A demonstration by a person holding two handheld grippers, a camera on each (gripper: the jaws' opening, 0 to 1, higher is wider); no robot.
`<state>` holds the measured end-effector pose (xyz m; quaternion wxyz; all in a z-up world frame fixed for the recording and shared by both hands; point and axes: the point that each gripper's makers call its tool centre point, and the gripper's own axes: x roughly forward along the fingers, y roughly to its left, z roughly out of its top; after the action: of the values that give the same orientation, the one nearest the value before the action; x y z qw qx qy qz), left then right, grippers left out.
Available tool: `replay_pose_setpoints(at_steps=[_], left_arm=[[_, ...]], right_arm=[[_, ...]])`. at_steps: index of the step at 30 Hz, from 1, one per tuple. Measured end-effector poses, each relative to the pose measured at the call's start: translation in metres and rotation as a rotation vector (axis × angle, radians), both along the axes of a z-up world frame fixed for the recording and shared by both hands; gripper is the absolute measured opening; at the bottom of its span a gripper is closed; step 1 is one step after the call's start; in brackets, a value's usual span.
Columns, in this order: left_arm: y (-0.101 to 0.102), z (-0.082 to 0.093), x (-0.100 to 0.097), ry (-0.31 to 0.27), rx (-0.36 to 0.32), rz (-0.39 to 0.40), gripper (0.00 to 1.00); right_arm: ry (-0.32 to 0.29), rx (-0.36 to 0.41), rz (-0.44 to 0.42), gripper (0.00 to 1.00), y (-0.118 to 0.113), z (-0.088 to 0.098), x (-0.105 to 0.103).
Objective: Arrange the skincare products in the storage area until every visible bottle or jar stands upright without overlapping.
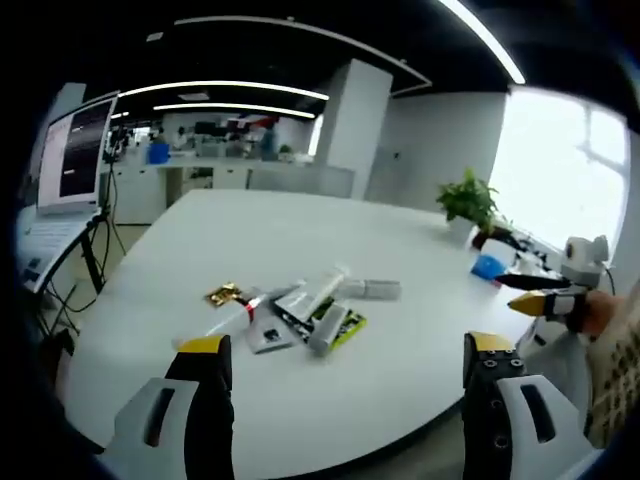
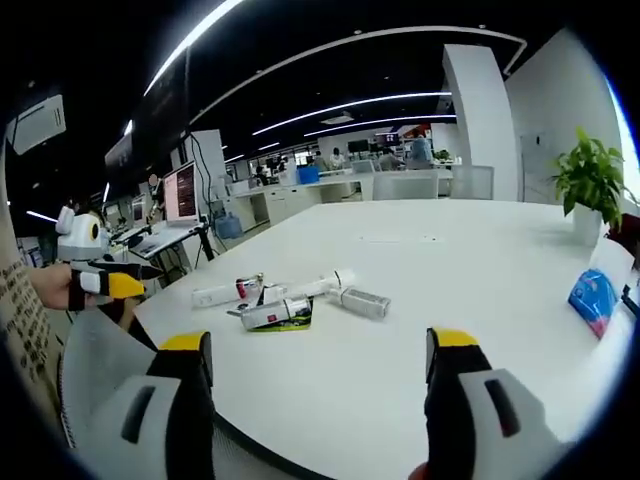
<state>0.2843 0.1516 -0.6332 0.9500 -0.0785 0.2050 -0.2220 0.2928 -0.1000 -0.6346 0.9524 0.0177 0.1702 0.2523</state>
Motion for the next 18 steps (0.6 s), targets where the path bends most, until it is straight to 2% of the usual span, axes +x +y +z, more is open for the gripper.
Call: replay_pose_setpoints(at_steps=[18], left_arm=[[0.0006, -0.0002, 0.0003, 0.0, 0.006, -0.001, 0.93]], right_arm=[[0.005, -0.009, 0.008, 0.88, 0.0007, -0.0015, -0.0001]])
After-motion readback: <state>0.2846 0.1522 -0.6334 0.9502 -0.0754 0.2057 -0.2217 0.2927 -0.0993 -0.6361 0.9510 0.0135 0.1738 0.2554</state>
